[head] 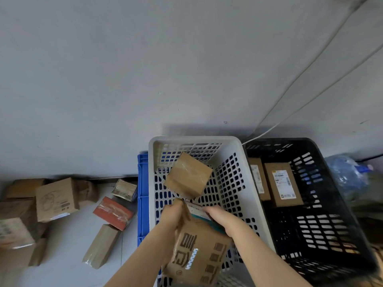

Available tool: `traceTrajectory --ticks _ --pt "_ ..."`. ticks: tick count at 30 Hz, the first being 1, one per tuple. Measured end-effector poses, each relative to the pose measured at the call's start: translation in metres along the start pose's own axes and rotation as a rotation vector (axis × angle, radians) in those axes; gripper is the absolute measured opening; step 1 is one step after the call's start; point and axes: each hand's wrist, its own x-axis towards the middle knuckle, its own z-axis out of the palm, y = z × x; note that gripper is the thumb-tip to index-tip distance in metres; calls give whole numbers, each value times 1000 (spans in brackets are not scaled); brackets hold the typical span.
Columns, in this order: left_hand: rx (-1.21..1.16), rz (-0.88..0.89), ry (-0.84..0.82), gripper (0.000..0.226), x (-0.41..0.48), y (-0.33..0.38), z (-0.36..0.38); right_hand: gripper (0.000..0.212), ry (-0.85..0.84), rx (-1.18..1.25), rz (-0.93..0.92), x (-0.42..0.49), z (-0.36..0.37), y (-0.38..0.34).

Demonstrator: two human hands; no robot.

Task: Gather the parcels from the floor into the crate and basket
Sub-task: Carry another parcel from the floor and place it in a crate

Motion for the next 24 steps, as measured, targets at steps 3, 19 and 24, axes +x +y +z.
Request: traceTrajectory --ticks 3,19,24 --pt "-36 122 -30 25 -32 9 16 51 1 54 -12 -17 -29 18" --pt "71 875 -29 14 -177 56 240 34 328 749 -583 -94 -258 113" --pt "89 814 -46 25 -147 17 326 25 435 745 -611 -74 -316 176"
